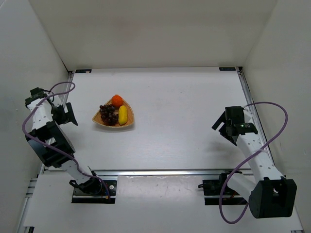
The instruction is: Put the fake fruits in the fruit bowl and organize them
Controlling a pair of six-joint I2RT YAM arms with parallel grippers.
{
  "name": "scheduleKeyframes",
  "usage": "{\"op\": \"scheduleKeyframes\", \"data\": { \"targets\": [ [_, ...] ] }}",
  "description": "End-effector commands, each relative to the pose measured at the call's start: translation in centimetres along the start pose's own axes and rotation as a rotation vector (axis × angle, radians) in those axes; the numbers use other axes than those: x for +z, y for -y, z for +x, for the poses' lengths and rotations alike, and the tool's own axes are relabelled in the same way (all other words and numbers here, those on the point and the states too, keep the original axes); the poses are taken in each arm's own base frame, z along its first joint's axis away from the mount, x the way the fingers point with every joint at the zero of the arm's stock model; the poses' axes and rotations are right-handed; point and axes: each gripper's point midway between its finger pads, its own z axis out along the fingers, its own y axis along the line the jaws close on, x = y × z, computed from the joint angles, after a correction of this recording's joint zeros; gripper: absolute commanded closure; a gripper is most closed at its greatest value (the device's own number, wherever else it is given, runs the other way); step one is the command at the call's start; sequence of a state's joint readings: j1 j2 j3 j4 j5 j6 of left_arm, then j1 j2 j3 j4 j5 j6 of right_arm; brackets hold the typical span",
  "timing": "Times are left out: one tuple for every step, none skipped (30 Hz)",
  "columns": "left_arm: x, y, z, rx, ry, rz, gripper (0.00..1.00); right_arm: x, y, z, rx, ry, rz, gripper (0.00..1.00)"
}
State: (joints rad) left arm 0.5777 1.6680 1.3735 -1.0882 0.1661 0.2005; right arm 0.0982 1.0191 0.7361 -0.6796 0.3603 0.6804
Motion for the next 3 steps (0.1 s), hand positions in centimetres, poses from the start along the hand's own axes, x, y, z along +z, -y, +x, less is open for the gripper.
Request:
{"op": "scheduleKeyframes", "data": {
  "targets": [
    [-2.54, 1.56, -1.72, 0.029, 0.118, 0.06, 0.0, 0.27, 0.1, 0.02, -0.005, 0.005, 0.0, 0.01],
    [-2.54, 1.71, -1.76, 0.041, 0.121, 0.07, 0.0, 0.27, 0.1, 0.02, -0.005, 0.005, 0.0, 0.01],
    [-2.54, 1.71, -1.76, 0.041, 0.121, 0.07, 0.0, 0.27, 0.1, 0.02, -0.005, 0.005, 0.0, 0.01]
  ]
}}
